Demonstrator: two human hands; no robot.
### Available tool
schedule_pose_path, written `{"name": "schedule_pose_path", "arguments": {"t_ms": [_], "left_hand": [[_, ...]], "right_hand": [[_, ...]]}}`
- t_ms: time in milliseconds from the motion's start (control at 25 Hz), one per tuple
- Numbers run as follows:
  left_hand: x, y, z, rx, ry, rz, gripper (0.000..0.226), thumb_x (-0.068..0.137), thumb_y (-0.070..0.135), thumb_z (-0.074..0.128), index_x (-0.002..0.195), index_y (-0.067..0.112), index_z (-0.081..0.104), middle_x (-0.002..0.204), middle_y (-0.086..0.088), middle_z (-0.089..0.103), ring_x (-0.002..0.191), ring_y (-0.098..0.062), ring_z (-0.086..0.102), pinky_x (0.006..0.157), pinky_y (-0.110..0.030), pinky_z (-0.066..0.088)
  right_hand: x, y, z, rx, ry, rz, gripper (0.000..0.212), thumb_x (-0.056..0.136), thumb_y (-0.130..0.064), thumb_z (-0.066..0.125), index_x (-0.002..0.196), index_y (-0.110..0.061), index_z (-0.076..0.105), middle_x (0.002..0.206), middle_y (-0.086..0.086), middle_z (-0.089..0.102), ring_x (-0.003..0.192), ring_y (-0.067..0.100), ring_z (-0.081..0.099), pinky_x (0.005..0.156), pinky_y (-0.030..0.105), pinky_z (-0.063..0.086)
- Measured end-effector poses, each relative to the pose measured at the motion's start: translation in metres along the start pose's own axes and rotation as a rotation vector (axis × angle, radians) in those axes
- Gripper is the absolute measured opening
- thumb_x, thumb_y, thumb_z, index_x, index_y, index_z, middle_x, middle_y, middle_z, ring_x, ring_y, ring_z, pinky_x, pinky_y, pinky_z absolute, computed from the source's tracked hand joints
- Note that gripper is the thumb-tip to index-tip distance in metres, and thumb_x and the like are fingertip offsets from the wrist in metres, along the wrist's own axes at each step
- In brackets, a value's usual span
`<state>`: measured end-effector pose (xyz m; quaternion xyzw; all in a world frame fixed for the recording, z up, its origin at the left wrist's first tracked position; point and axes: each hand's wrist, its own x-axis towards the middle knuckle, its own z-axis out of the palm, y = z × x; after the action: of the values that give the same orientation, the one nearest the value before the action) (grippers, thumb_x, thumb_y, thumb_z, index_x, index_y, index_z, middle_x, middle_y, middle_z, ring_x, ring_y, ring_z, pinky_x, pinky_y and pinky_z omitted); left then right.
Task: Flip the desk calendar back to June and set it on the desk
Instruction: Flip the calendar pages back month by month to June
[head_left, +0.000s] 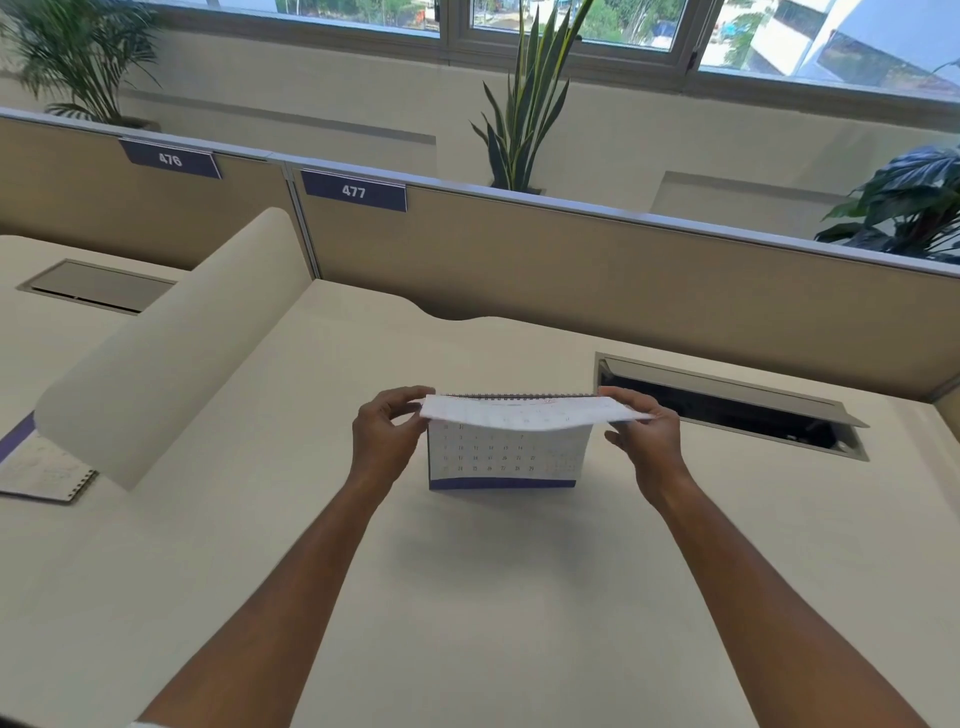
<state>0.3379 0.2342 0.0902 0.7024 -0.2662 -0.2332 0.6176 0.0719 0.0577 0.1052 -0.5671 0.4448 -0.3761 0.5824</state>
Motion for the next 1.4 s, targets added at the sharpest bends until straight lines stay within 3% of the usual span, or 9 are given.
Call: {"name": "schedule_pose_path", "arguments": {"t_ms": [80, 160, 360, 680, 1000, 1160, 1280, 1400], "left_hand": [[0.004, 0.0, 0.002, -0.033, 0.005, -0.015, 0.017, 0.09, 0.023, 0.083, 0.105, 0.016, 0.081, 0.11, -0.005, 0.081, 0.104, -0.025, 0.076, 0.092, -0.054, 0.063], [0.008, 0.0, 0.004, -0.062, 0.008, -0.043, 0.021, 0.089, 0.03, 0.083, 0.104, 0.015, 0.081, 0.108, -0.006, 0.081, 0.102, -0.03, 0.077, 0.088, -0.054, 0.064], [0.014, -0.005, 0.006, -0.106, 0.001, -0.106, 0.014, 0.09, 0.025, 0.083, 0.099, 0.014, 0.082, 0.094, 0.003, 0.084, 0.091, -0.021, 0.081, 0.083, -0.045, 0.067], [0.021, -0.01, 0.01, -0.16, 0.028, -0.18, 0.014, 0.091, 0.026, 0.082, 0.093, 0.012, 0.081, 0.09, -0.003, 0.084, 0.089, -0.021, 0.081, 0.08, -0.04, 0.067], [0.02, -0.014, 0.014, -0.222, 0.045, -0.22, 0.022, 0.091, 0.032, 0.081, 0.087, 0.01, 0.079, 0.092, -0.008, 0.083, 0.087, -0.019, 0.079, 0.071, -0.03, 0.065], [0.019, -0.016, 0.014, -0.26, 0.052, -0.222, 0.016, 0.09, 0.032, 0.083, 0.095, 0.017, 0.078, 0.097, -0.009, 0.082, 0.089, -0.019, 0.078, 0.077, -0.037, 0.066], [0.019, -0.018, 0.015, -0.274, 0.044, -0.244, 0.019, 0.089, 0.033, 0.084, 0.091, 0.015, 0.081, 0.1, -0.008, 0.083, 0.09, -0.02, 0.078, 0.078, -0.037, 0.066], [0.02, -0.02, 0.015, -0.298, 0.046, -0.274, 0.026, 0.087, 0.035, 0.084, 0.09, 0.009, 0.081, 0.098, -0.009, 0.084, 0.091, -0.021, 0.079, 0.078, -0.035, 0.065]], "right_hand": [[0.002, -0.004, 0.002, 0.022, -0.011, 0.008, 0.027, 0.083, -0.031, 0.082, 0.106, -0.018, 0.078, 0.104, 0.008, 0.079, 0.104, 0.023, 0.07, 0.084, 0.039, 0.056], [0.005, -0.005, 0.005, 0.034, -0.022, 0.019, 0.028, 0.078, -0.039, 0.081, 0.102, -0.025, 0.08, 0.096, -0.002, 0.082, 0.103, 0.018, 0.072, 0.082, 0.036, 0.055], [0.015, 0.001, 0.009, 0.035, 0.004, 0.032, 0.01, 0.091, -0.025, 0.077, 0.101, -0.023, 0.08, 0.097, -0.005, 0.082, 0.104, 0.015, 0.072, 0.085, 0.039, 0.056], [0.023, 0.006, 0.013, 0.068, 0.027, 0.106, 0.015, 0.095, -0.023, 0.072, 0.105, -0.015, 0.079, 0.092, -0.003, 0.082, 0.101, 0.014, 0.071, 0.081, 0.035, 0.056], [0.022, 0.01, 0.016, 0.127, 0.018, 0.182, 0.019, 0.094, -0.032, 0.072, 0.081, -0.023, 0.083, 0.111, 0.015, 0.076, 0.093, 0.012, 0.071, 0.081, 0.034, 0.057], [0.02, 0.014, 0.017, 0.127, 0.043, 0.192, 0.027, 0.093, -0.039, 0.072, 0.1, -0.013, 0.079, 0.1, 0.0, 0.081, 0.094, 0.012, 0.071, 0.084, 0.036, 0.056], [0.019, 0.017, 0.017, 0.151, 0.065, 0.175, 0.036, 0.092, -0.038, 0.073, 0.12, -0.015, 0.071, 0.097, 0.002, 0.081, 0.098, 0.015, 0.071, 0.083, 0.036, 0.057], [0.019, 0.019, 0.017, 0.146, 0.059, 0.185, 0.033, 0.092, -0.04, 0.073, 0.112, -0.014, 0.076, 0.1, 0.0, 0.081, 0.103, 0.017, 0.07, 0.083, 0.035, 0.057]]}}
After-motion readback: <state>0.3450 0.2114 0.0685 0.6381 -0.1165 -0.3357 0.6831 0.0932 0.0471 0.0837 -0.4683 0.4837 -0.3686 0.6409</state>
